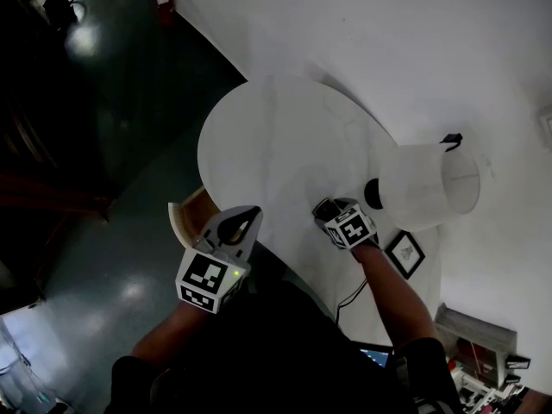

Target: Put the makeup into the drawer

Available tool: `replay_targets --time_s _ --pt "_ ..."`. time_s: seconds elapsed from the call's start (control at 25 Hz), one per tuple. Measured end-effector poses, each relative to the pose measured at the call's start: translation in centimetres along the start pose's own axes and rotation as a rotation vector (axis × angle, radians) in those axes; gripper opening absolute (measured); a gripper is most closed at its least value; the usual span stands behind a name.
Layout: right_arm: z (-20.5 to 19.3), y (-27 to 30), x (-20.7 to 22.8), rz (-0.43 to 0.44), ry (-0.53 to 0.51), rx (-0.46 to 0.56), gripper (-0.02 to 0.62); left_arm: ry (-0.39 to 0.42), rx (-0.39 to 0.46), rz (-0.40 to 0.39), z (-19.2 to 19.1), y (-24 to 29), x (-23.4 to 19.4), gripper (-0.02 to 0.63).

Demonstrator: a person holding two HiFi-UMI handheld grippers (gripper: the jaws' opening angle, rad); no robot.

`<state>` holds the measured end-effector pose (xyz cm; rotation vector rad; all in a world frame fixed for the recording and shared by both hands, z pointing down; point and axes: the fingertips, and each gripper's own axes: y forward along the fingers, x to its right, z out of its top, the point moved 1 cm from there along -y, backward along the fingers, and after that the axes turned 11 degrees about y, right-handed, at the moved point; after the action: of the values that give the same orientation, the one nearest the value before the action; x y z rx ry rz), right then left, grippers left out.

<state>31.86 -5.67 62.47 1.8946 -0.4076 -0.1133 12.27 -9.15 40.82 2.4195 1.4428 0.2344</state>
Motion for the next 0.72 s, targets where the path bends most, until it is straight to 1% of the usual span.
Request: replay_targets --time_s 0.28,0.52,0.72 --pt "0.1 0.5 -0.4 0.01 0.004 -0.004 0.273 -0.001 -0.003 0.01 0.2 0.1 -0.3 0.011" --pt "0.0 0.7 -1.1 -0.003 -0.04 -0.014 0.273 -0.004 0.005 0.008 0.2 -0.1 -0.1 0.011" --pt "-0.5 0.4 -1.2 -0.031 -0.005 -0.004 0.272 0.004 0.009 -0.008 0.0 -0.8 0.4 0.011"
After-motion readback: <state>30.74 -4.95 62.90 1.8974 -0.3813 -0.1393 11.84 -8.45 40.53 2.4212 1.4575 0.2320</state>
